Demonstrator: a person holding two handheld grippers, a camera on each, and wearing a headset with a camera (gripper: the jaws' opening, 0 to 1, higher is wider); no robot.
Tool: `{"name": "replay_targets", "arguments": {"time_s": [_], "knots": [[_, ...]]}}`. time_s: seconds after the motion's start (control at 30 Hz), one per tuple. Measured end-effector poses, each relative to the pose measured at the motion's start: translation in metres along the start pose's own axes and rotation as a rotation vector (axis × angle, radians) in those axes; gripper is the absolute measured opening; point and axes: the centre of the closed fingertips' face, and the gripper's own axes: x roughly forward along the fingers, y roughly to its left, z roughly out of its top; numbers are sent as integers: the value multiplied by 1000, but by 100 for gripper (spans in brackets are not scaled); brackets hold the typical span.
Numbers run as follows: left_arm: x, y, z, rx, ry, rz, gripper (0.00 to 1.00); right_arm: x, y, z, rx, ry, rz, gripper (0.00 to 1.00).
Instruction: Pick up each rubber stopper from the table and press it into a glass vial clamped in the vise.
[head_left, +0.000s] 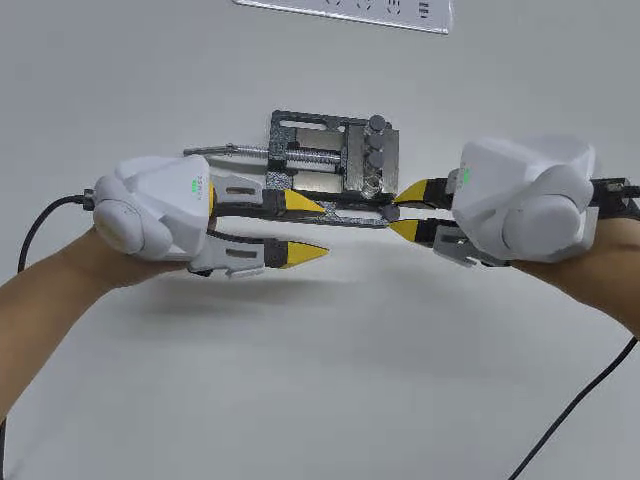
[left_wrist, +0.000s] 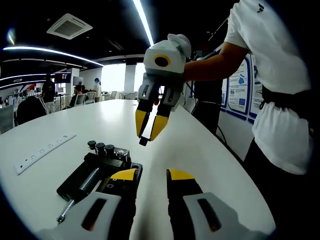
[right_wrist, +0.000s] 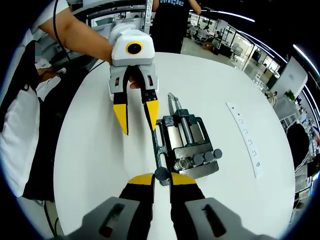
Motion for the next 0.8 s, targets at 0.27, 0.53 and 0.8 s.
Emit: {"name": "replay_targets", "arguments": {"time_s": [0.27,0.53,0.8], "knots": [[-5,10,1,2,3,26,26,-3,-11,0,-5,46,1,11],[-12,19,4,-15,-5,25,31,-2,-20,5,-18,73,6,11],[-17,30,8,5,7,24,36,2,-29,5,-20,109,14,11]]}}
